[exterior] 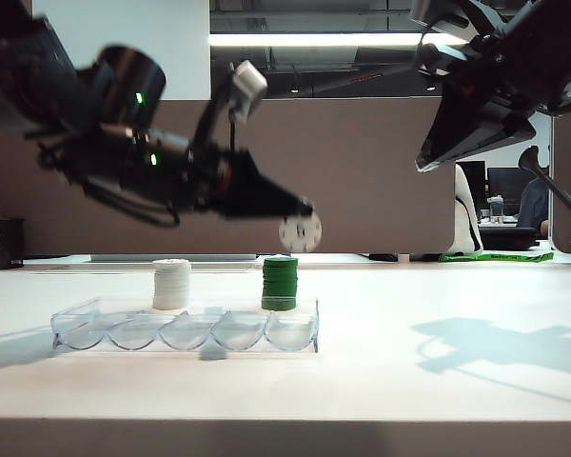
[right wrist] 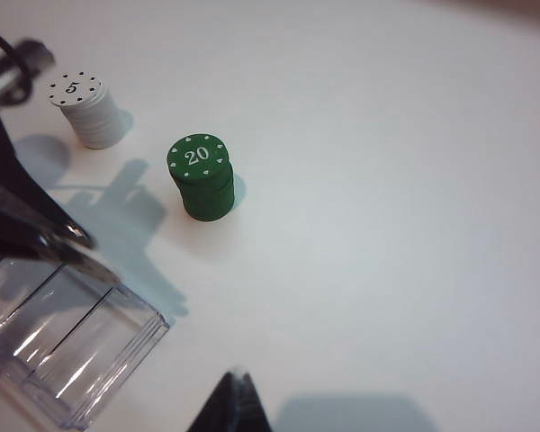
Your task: Pick up the chip in the box and place it on the pile of chips with the same color.
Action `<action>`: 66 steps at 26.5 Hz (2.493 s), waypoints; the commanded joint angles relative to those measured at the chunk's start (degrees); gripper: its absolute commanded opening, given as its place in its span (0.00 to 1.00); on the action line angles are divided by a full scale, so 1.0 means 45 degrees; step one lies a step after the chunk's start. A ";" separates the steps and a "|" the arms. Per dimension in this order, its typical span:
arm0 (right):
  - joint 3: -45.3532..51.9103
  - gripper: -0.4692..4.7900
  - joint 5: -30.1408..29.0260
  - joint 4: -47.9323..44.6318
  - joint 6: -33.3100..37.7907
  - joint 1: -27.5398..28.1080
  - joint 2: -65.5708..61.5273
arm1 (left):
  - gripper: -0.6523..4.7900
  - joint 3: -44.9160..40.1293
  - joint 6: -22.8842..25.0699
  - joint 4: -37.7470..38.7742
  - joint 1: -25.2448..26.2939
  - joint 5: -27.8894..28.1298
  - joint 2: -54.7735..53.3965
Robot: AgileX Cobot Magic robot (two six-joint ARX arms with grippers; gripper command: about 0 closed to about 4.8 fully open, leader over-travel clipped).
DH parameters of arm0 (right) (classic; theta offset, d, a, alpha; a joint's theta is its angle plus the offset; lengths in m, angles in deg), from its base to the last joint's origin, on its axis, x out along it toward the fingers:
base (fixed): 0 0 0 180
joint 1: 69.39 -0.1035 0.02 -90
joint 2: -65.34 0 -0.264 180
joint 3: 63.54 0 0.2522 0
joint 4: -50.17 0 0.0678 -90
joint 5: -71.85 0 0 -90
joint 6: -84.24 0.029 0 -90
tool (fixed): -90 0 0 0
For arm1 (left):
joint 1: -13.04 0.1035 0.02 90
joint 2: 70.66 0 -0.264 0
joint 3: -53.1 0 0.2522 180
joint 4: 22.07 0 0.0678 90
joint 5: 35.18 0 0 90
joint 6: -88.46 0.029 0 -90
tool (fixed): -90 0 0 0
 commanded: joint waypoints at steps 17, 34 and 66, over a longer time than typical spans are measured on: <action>-0.0049 0.08 0.0034 -0.0136 -0.0034 0.0005 0.0053 | 0.11 0.0053 -0.7868 -0.0437 0.3837 0.2375 0.1948; -0.0049 0.08 0.0034 -0.0126 -0.0029 0.0005 0.0053 | 0.11 0.0053 -1.3488 -0.0962 0.5144 0.1855 -0.0015; -0.0049 0.08 0.0369 -0.0330 -0.0034 0.0005 -0.0413 | 0.11 0.0053 -1.1278 -0.1200 0.5124 0.0019 -0.0733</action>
